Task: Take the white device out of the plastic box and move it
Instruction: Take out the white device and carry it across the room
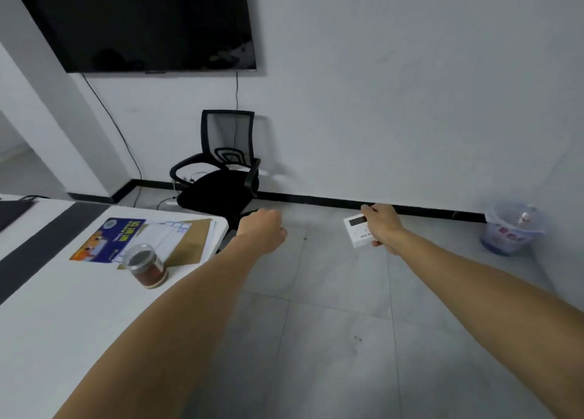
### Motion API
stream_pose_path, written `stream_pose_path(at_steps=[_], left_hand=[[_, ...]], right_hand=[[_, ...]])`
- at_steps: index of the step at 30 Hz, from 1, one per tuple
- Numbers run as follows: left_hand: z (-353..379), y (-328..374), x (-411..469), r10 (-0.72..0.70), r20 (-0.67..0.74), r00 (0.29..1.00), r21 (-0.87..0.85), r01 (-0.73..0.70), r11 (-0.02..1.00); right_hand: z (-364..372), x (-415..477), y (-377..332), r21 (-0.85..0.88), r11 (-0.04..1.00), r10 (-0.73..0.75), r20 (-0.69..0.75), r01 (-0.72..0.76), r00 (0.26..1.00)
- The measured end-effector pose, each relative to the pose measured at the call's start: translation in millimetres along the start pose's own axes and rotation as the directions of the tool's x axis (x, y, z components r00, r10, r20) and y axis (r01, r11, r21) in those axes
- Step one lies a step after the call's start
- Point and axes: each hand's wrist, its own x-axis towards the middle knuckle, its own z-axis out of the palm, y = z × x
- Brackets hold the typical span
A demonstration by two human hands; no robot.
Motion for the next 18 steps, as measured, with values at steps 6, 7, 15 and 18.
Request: stream_pose_path(at_steps=[6,7,15,18], left_hand=[[2,-54,115,-0.111,-0.023,0.994,-0.003,0.111,0.994],[6,-66,143,-0.124,-0.025,0.992,-0.001,0.124,0.992],[-3,-155,309,-0.175,-0.033,0.984,-0.013,0.174,0.985],[-19,-189,360,-0.214,-0.040,0.976,-0.032,0.213,0.977]], right_hand=[[57,126,-53,-0.023,0.998,-0.052,0.095,0.054,0.994],[73,155,-63,-0.020,0.998,-0.061,0.109,0.064,0.992],[160,307,-146,-0.063,0.993,-0.084,0.176,0.096,0.981],[191,352,-189,-0.081,0.988,-0.108,0.212,0.128,0.971]])
